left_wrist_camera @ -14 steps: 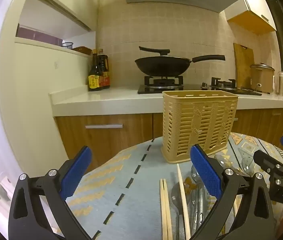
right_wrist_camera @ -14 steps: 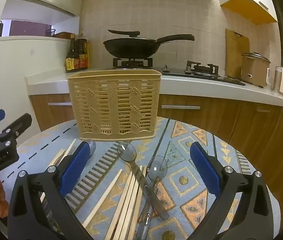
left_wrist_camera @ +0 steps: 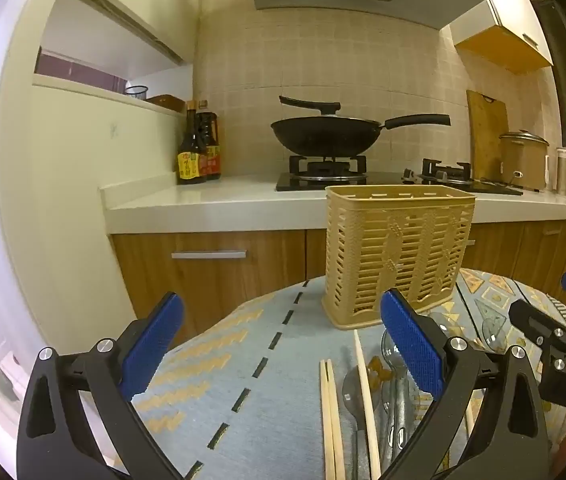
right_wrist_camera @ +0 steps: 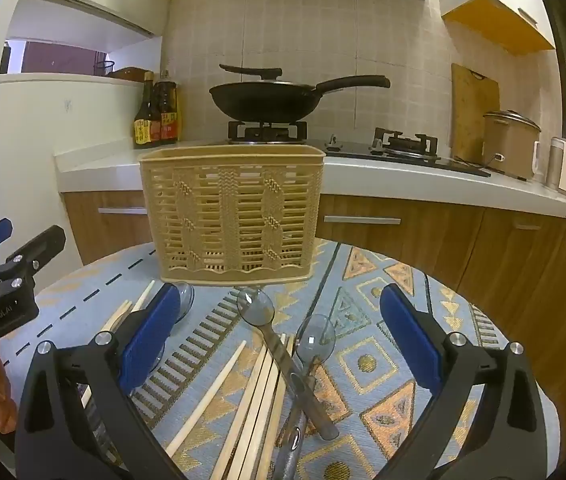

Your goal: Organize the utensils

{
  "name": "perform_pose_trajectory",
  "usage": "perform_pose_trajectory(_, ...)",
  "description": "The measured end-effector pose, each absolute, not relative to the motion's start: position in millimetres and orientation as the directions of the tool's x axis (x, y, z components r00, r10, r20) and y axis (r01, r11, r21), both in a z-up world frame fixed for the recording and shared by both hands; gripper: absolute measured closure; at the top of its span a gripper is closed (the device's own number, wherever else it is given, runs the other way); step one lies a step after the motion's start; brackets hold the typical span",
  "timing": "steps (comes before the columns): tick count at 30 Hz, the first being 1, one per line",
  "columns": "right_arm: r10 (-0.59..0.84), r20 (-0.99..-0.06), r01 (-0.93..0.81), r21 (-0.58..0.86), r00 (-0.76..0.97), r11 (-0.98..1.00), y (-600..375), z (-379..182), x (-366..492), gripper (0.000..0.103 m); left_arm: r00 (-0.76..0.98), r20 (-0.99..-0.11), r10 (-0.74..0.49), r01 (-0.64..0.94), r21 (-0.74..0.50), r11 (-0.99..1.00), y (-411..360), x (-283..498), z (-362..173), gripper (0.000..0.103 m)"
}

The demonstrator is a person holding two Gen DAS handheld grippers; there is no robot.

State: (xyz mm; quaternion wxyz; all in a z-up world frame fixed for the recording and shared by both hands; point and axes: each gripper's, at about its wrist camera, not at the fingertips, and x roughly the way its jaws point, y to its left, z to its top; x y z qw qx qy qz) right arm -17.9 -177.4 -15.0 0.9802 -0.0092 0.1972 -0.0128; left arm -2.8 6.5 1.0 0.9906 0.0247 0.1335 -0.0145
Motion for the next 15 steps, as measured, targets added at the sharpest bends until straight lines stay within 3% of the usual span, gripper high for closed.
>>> perform_pose_trajectory(15, -0.020, -0.406, 0.027, 0.010, 0.913, 1.000, -183.8, -16.2, -14.5, 0.007, 0.965, -0.259, -0.030, 0.056, 0.093, 0.994, -3.0, -7.8, 0.3, 0.008)
